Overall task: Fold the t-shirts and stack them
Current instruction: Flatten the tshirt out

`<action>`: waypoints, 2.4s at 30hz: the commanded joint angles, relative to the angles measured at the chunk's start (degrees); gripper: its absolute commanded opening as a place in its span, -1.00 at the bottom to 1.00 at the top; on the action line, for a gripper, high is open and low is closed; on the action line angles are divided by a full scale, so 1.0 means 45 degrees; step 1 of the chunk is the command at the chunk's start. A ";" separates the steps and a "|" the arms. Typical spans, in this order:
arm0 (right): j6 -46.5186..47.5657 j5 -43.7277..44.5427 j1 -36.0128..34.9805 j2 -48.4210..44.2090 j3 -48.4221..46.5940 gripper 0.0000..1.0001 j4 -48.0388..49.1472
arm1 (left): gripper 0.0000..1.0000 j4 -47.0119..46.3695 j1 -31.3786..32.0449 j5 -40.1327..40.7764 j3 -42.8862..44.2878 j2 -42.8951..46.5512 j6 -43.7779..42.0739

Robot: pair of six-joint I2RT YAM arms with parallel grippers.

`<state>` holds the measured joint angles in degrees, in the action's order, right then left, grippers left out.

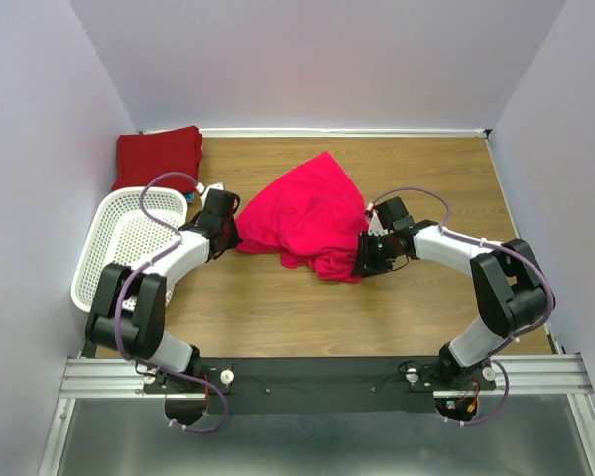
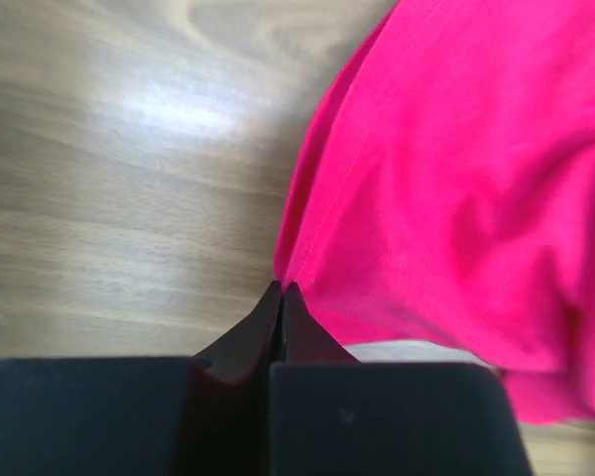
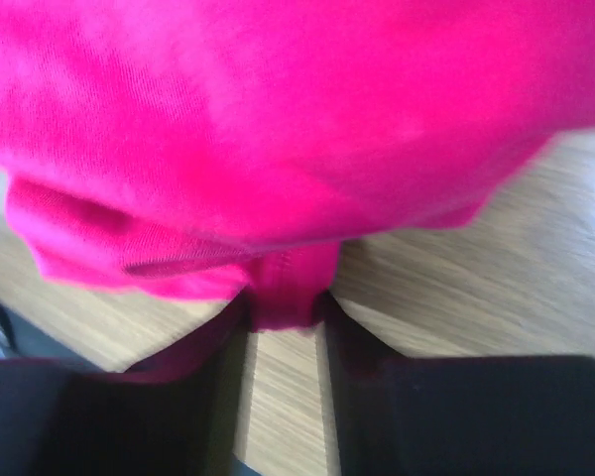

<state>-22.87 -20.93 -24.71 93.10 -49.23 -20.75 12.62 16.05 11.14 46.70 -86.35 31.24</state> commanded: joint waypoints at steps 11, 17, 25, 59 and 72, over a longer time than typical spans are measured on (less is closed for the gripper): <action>0.0141 0.6186 0.4219 -0.4143 -0.2997 -0.99 -0.2476 | -1.00 0.1666 -0.1320 0.0612 0.1868 0.3932 -0.1024; 0.0727 0.7523 0.5080 -0.3214 -0.5575 -0.89 -0.3023 | -1.00 0.1454 -0.1634 0.0593 0.1557 0.4539 -0.1532; 0.0787 0.6273 0.5100 0.0503 -0.8005 0.14 -0.3103 | -1.00 -0.0440 -0.1634 -0.0931 0.0366 0.3740 -0.1318; 0.1215 0.6896 0.5082 0.3489 -0.5211 0.10 -0.2556 | -1.00 -0.1145 -0.1673 -0.0834 -0.0475 0.3895 -0.1338; 0.1626 0.6585 0.4886 0.4096 -0.5134 0.11 -0.2263 | -1.00 -0.1164 -0.1673 -0.0912 -0.0494 0.3797 -0.1357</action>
<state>-16.64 9.19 -2.20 108.88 -72.49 -32.23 8.25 8.95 7.88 45.12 -69.60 25.52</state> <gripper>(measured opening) 0.553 0.009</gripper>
